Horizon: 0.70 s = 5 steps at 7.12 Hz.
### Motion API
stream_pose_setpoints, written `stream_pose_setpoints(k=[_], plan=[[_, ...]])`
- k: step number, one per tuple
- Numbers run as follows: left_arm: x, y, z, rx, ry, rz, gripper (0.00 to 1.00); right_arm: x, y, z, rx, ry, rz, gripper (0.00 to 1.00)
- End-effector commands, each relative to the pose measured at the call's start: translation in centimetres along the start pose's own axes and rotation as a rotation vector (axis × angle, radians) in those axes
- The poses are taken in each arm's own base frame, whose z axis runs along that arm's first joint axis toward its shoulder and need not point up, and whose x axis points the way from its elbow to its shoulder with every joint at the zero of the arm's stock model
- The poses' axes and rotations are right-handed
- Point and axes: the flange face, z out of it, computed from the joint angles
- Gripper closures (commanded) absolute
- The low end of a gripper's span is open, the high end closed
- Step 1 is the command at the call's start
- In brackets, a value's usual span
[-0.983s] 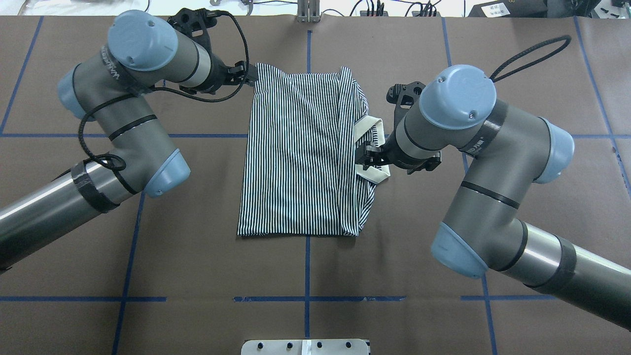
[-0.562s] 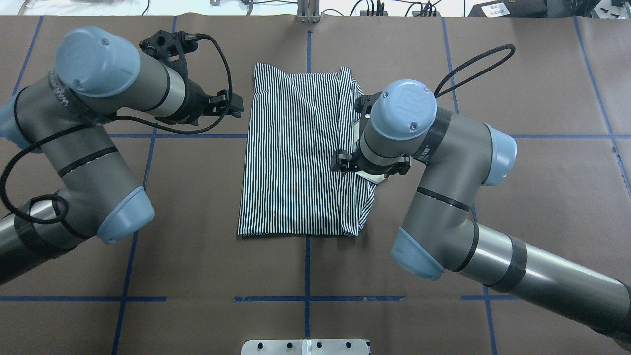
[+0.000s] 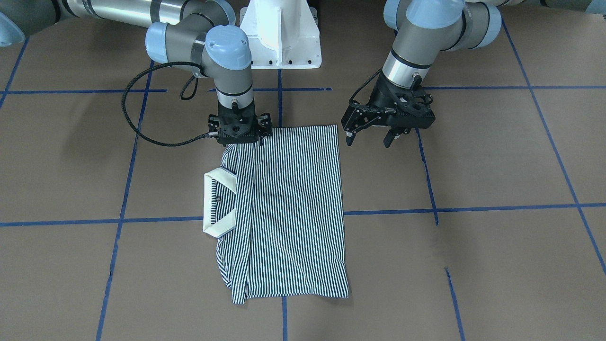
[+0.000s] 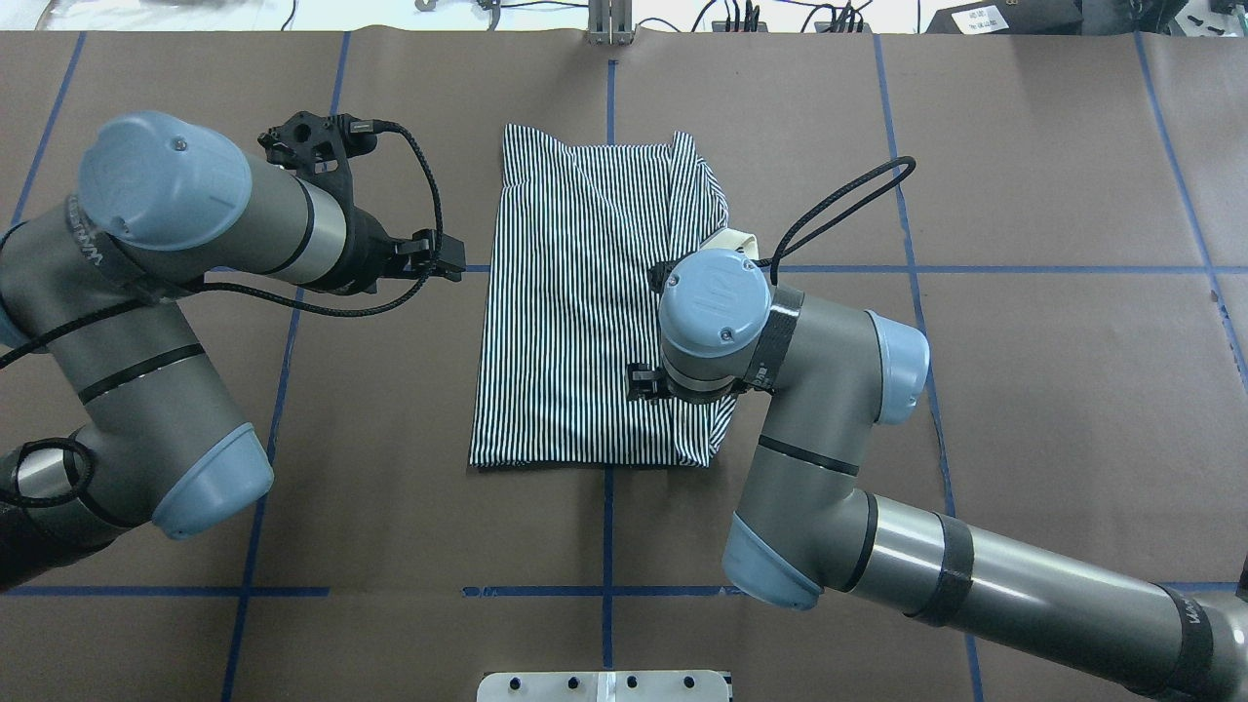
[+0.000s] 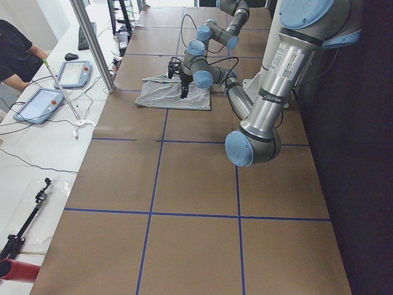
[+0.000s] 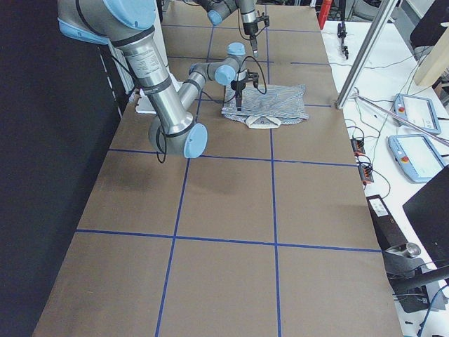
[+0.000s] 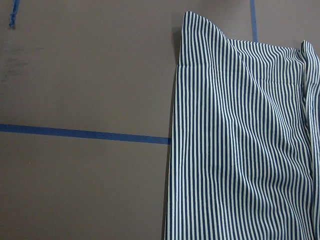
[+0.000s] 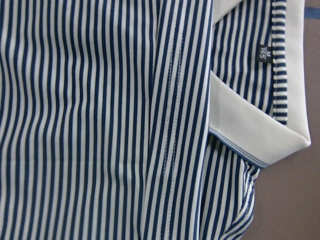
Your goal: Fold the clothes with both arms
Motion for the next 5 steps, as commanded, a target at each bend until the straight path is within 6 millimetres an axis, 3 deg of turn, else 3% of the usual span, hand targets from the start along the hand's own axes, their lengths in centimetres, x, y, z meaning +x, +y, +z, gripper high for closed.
stream_pose_setpoints(k=[1, 5], plan=[[0.1, 0.1, -0.2, -0.001, 0.005, -0.001, 0.00, -0.5, 0.7, 0.7, -0.046, 0.074, -0.054, 0.00], [0.2, 0.2, -0.2, -0.003, 0.008, -0.005, 0.00, -1.8, 0.9, 1.8, -0.063, 0.090, -0.061, 0.00]])
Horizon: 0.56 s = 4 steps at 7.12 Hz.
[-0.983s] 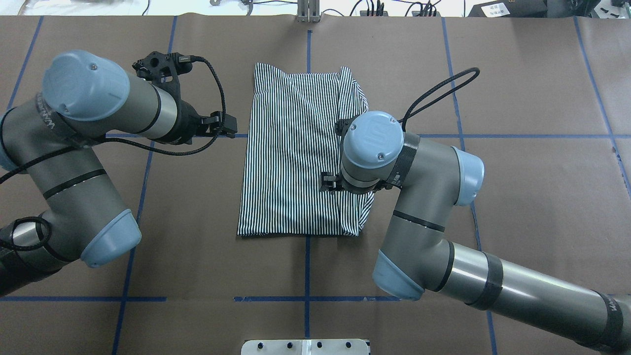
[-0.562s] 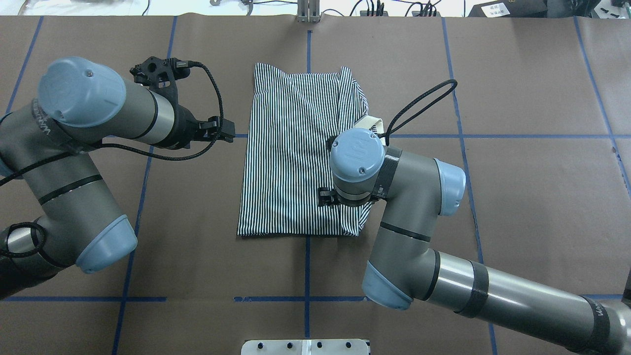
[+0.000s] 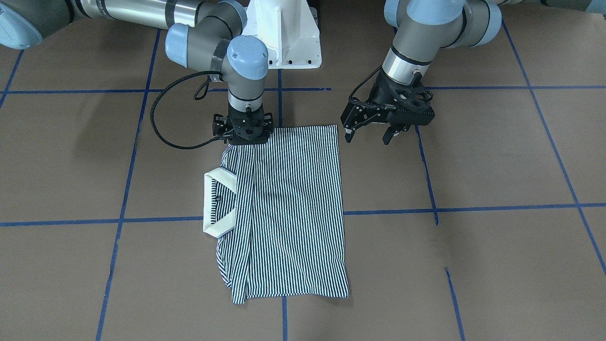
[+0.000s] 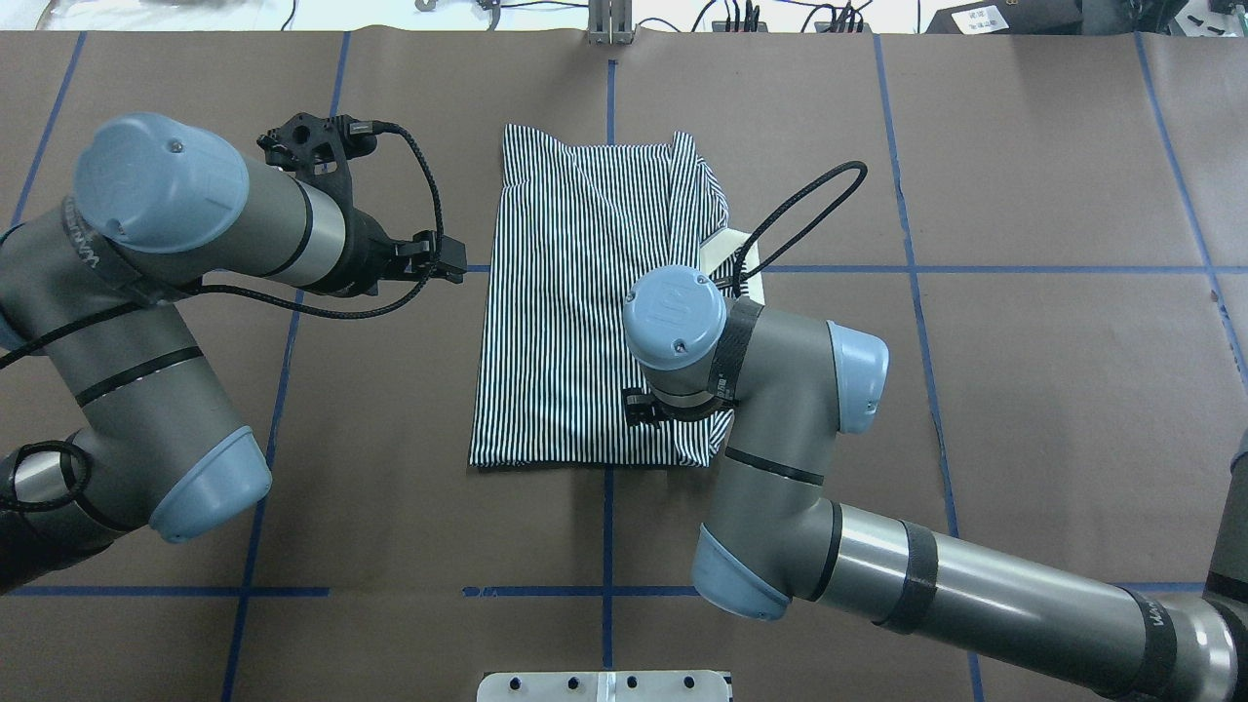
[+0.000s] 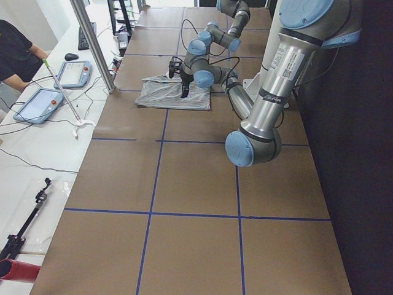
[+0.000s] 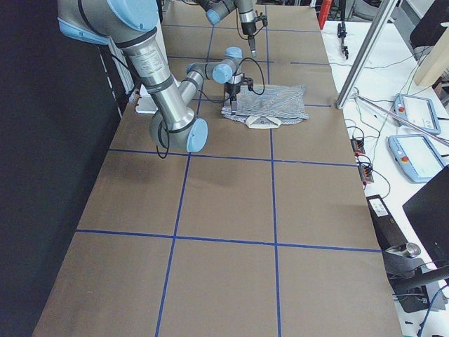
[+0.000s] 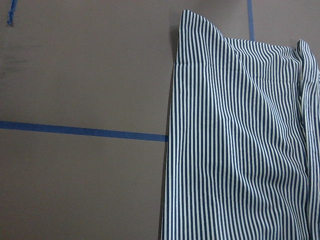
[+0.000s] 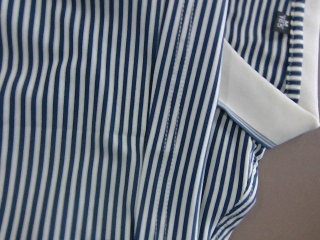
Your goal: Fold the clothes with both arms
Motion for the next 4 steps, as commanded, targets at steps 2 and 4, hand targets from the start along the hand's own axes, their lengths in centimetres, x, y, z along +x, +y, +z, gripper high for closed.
stream_pose_setpoints(k=[2, 4], plan=[[-0.08, -0.04, -0.03, 0.000, 0.002, -0.002, 0.00, 0.19, 0.30, 0.95, -0.014, 0.017, 0.000, 0.00], [-0.07, 0.01, 0.10, -0.001, 0.003, -0.004, 0.00, 0.13, 0.30, 0.83, -0.034, 0.056, 0.008, 0.00]])
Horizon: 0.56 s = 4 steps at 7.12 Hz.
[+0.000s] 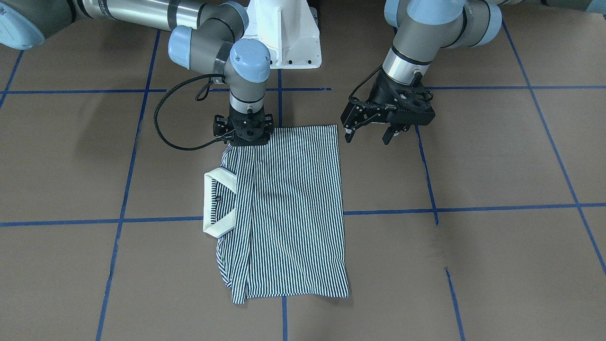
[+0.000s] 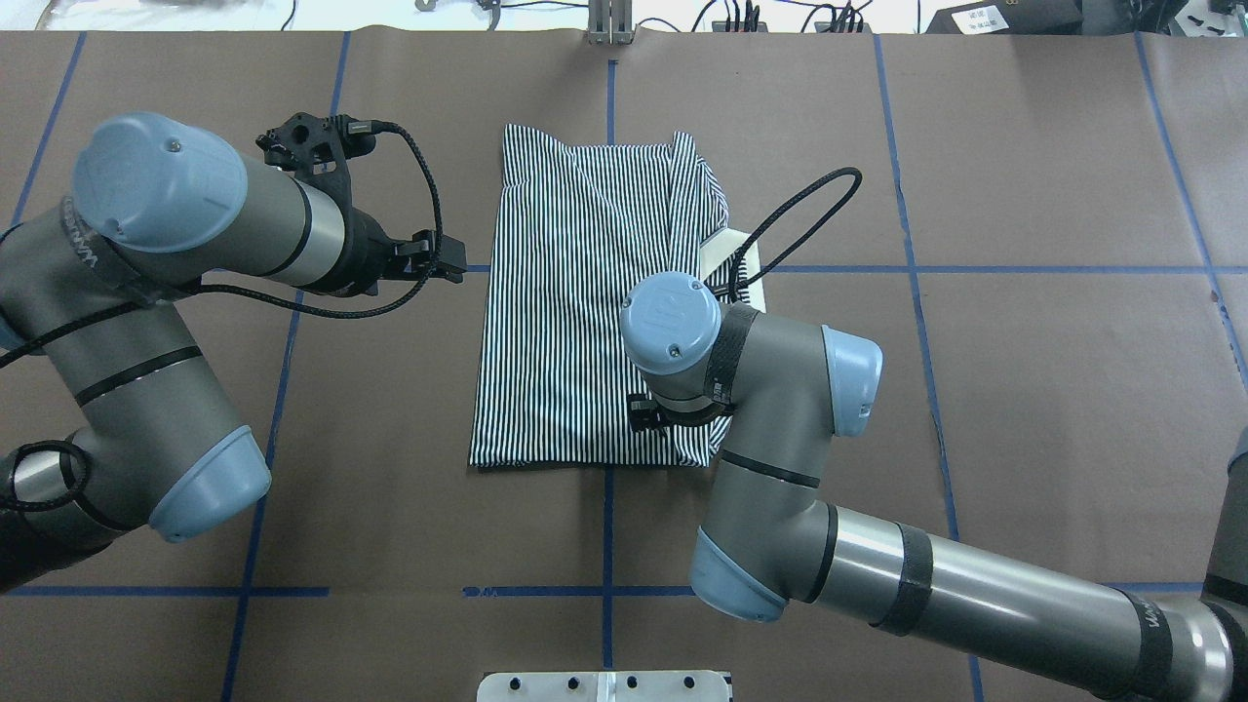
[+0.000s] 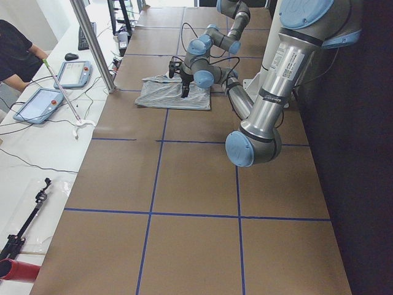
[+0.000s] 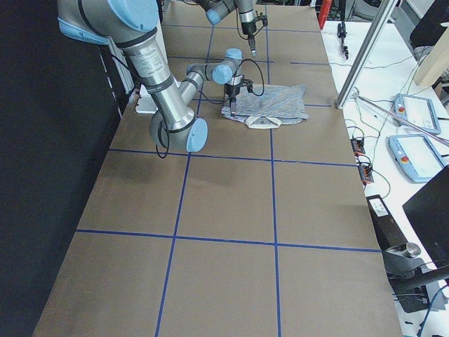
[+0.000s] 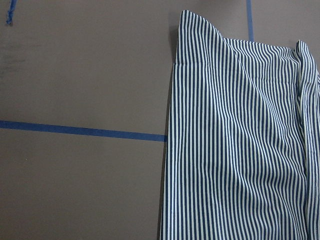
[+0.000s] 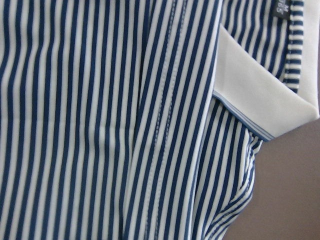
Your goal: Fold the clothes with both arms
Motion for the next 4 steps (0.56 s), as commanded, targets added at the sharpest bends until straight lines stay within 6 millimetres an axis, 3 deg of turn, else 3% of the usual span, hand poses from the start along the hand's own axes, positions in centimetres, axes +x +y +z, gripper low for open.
stream_pose_setpoints(k=[1, 4], plan=[[0.01, 0.04, 0.08, 0.000, 0.001, -0.001, 0.00, 0.21, 0.11, 0.18, -0.021, 0.038, -0.001, 0.00], [0.10, -0.02, 0.19, 0.000, 0.002, -0.002, 0.00, 0.50, 0.15, 0.52, -0.030, 0.059, -0.005, 0.00]])
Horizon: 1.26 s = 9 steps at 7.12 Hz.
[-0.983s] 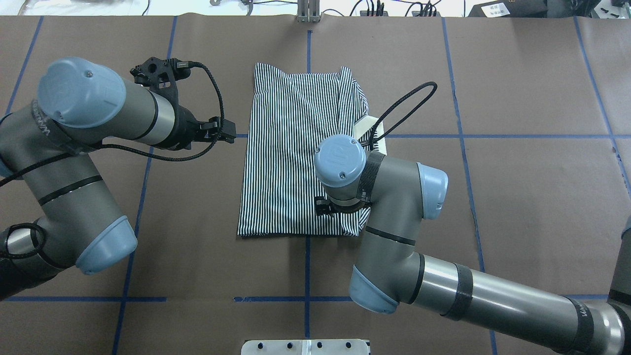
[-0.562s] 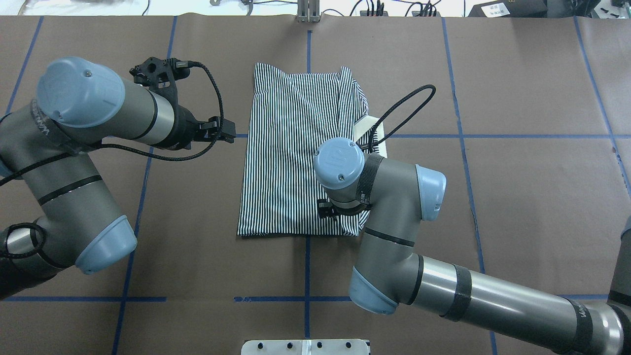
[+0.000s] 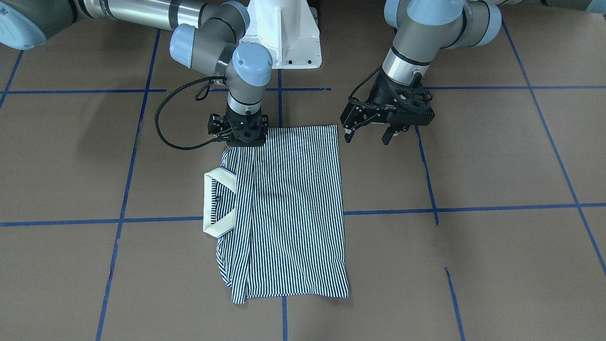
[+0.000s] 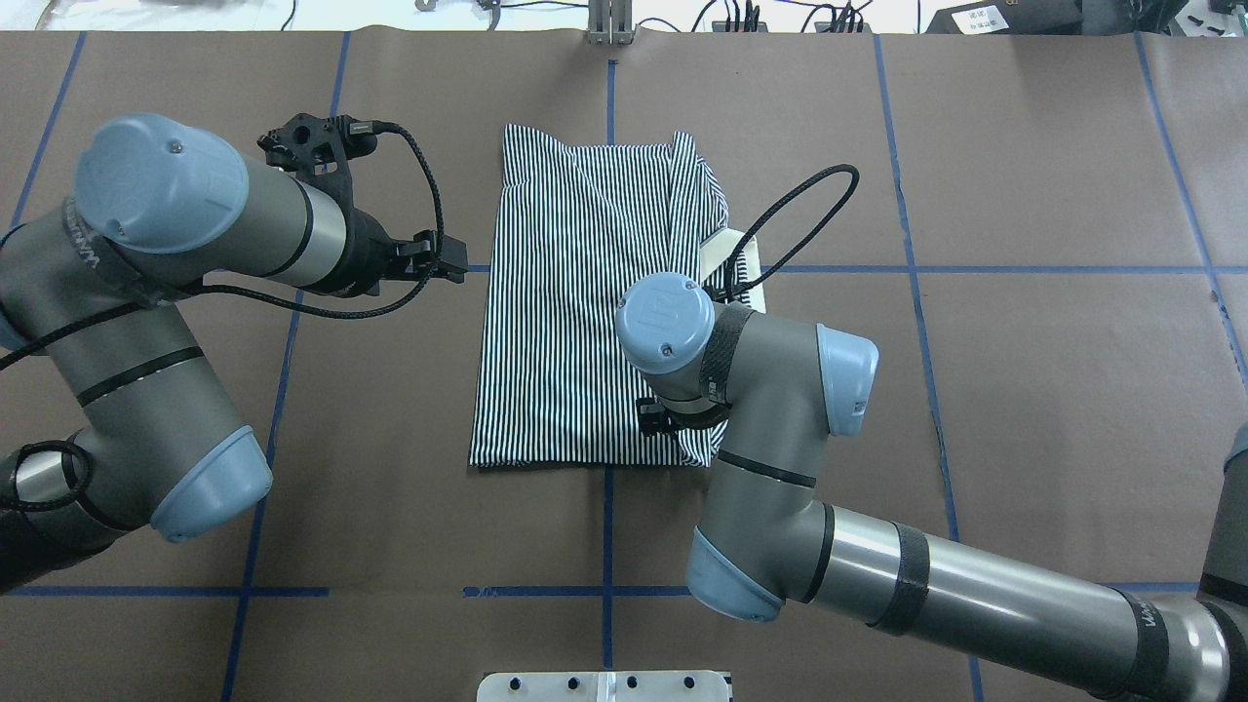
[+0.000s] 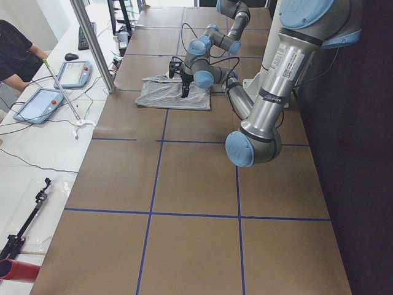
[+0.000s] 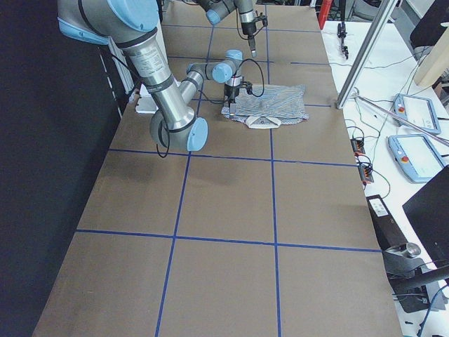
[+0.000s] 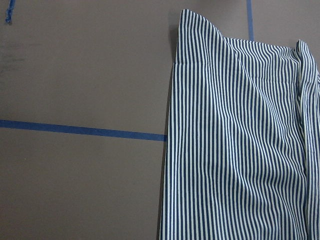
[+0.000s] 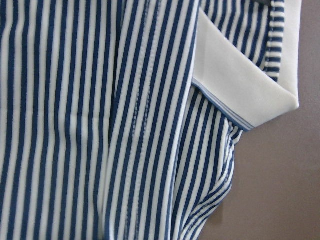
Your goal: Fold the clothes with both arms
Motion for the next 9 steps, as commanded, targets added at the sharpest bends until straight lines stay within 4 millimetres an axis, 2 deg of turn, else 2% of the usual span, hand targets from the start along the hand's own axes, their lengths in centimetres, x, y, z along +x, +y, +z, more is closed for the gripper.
stream_pose_setpoints(k=[1, 3, 4, 5, 6, 7, 8, 9], plan=[[0.1, -0.1, 0.1, 0.000, 0.001, -0.002, 0.00, 0.2, 0.0, 0.3, -0.004, 0.009, -0.001, 0.00], [0.4, 0.0, 0.4, -0.003, 0.004, -0.018, 0.00, 1.3, 0.0, 0.9, -0.023, 0.069, -0.005, 0.00], [0.6, 0.0, 0.3, 0.001, 0.015, -0.016, 0.00, 2.7, -0.7, 0.5, -0.034, 0.103, 0.009, 0.00], [0.7, 0.0, 0.2, 0.002, 0.018, -0.015, 0.00, 4.9, -1.4, -0.3, -0.041, 0.128, -0.006, 0.00], [0.8, 0.0, 0.1, 0.001, 0.021, -0.021, 0.00, 8.0, -0.4, 1.3, -0.051, 0.159, -0.013, 0.00], [1.1, 0.0, -0.1, 0.008, 0.046, -0.035, 0.00, 9.4, 0.0, 1.8, -0.042, 0.174, -0.013, 0.00], [1.3, 0.0, -0.3, 0.010, 0.057, -0.032, 0.00, 9.1, -0.3, 0.5, -0.026, 0.153, -0.013, 0.00], [1.3, 0.0, -0.3, 0.010, 0.057, -0.029, 0.00, 8.7, -1.5, -1.5, 0.000, 0.121, -0.024, 0.00]])
